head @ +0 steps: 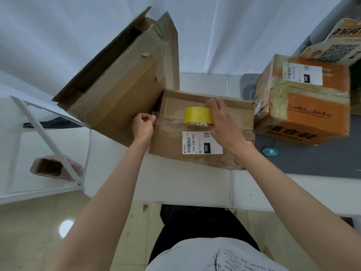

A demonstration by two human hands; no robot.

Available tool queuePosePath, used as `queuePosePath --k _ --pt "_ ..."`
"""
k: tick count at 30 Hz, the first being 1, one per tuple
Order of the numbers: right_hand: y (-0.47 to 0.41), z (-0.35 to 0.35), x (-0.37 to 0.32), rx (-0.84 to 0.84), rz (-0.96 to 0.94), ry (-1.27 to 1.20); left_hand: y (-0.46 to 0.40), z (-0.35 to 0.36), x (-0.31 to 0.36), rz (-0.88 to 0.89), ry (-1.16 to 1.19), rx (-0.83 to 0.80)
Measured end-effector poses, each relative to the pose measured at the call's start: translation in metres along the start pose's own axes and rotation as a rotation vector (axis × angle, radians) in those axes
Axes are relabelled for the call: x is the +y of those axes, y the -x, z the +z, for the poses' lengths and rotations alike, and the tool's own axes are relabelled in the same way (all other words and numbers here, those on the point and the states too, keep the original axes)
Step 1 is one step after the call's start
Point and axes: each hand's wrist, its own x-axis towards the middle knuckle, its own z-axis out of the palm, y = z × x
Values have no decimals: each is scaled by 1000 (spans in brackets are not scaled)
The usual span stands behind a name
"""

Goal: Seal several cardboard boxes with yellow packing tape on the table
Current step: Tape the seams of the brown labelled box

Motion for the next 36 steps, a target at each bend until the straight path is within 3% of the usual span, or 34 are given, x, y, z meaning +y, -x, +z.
queuePosePath --k 16,36 --pt "-11 21 -7 -48 -1 122 -20 2 -9 -114 110 14" --pt "-21 24 -26 -121 -82 189 -46 -10 -5 -378 206 -243"
